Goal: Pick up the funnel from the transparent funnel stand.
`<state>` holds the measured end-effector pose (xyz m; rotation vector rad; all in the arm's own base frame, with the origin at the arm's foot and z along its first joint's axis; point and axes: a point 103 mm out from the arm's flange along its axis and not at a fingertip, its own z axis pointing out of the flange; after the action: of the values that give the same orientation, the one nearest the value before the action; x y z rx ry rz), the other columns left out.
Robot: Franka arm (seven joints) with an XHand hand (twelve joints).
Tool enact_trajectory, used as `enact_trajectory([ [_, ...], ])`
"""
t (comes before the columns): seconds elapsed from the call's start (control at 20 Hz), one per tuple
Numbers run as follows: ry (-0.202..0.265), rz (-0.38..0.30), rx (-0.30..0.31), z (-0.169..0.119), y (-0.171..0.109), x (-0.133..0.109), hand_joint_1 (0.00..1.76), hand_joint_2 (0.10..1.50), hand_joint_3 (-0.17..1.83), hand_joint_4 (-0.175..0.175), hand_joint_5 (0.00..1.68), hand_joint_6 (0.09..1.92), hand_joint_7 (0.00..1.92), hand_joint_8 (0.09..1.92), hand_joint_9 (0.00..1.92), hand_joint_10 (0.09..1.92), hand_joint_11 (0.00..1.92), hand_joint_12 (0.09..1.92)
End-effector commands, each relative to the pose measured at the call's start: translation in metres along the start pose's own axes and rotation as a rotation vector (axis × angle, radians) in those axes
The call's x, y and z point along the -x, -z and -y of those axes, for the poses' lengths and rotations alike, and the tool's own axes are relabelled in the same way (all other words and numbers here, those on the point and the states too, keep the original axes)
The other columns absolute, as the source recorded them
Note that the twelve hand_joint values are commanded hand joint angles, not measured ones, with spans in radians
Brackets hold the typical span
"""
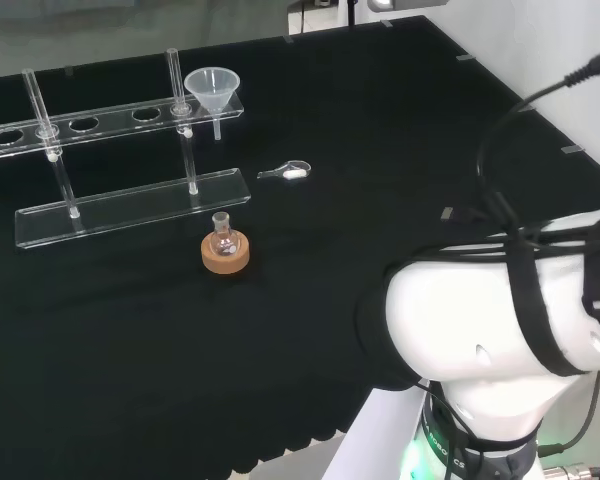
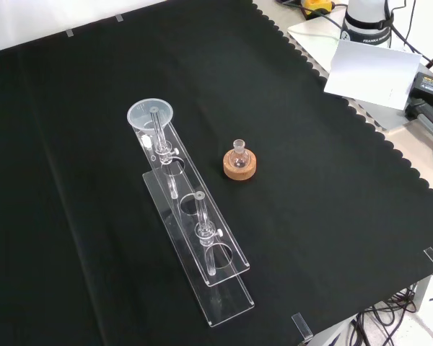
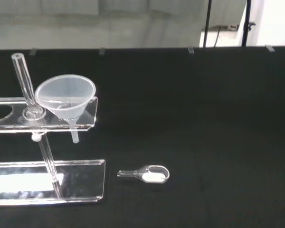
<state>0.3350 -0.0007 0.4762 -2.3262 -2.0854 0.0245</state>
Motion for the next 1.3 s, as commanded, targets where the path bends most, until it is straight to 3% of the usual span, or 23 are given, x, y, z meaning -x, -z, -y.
enact_trajectory([
  [0.05, -0.032, 0.049, -0.029, -0.035, 0.0, 0.007, 0.03, 1.21, 0.32, 0.017, 0.21, 0.09, 0.0, 0.35, 0.12, 0.65, 0.09, 1.36],
  [0.25, -0.023, 0.083, -0.059, -0.067, -0.013, 0.002, 0.1, 1.17, 0.29, 0.018, 0.21, 0.09, 0.03, 0.38, 0.14, 0.66, 0.09, 1.37],
  [0.65, 0.031, 0.095, -0.09, -0.136, -0.035, -0.038, 0.24, 1.08, 0.24, 0.013, 0.22, 0.09, 0.11, 0.47, 0.21, 0.69, 0.12, 1.38],
  [1.3, 0.097, 0.095, -0.214, -0.181, -0.092, -0.089, 0.43, 0.91, 0.18, 0.01, 0.22, 0.09, 0.11, 0.55, 0.27, 0.71, 0.17, 1.39],
])
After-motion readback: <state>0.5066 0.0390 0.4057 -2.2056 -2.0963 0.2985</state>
